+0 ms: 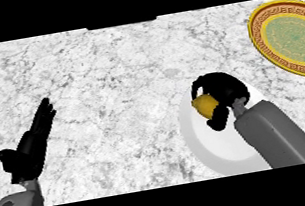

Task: Pick the lemon from the plate and place it in the plate

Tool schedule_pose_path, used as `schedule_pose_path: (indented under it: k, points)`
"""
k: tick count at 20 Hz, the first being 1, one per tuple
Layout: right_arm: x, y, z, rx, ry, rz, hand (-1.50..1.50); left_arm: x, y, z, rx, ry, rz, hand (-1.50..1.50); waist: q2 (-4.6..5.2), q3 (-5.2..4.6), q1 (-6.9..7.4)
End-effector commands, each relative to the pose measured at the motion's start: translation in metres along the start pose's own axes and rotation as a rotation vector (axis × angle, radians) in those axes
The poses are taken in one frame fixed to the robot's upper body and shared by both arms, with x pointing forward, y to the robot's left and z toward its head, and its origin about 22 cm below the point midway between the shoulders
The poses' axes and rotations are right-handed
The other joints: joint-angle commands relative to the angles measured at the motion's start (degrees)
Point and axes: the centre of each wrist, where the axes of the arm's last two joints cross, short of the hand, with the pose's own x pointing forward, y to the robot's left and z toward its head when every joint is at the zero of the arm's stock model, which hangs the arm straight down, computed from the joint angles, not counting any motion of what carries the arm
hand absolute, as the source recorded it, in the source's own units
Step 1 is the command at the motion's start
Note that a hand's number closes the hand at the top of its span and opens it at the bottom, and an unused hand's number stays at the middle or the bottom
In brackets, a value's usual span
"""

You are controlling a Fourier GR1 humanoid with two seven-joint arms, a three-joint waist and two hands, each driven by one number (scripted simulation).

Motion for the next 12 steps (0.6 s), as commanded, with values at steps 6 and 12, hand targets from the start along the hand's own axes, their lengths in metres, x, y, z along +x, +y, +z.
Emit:
schedule_pose_path:
  k: [6,12]
  points:
    - [-0.191,-0.093,0.102,-0.377,0.198,0.000,1.50,-0.012,0.012,0.016,0.068,0.031,0.021,0.00,0.26,0.90,-5.84]
    - [-0.286,-0.131,0.195,-0.573,0.182,-0.073,1.50,-0.013,0.018,0.018,0.087,0.019,0.032,0.00,0.72,0.98,-5.45]
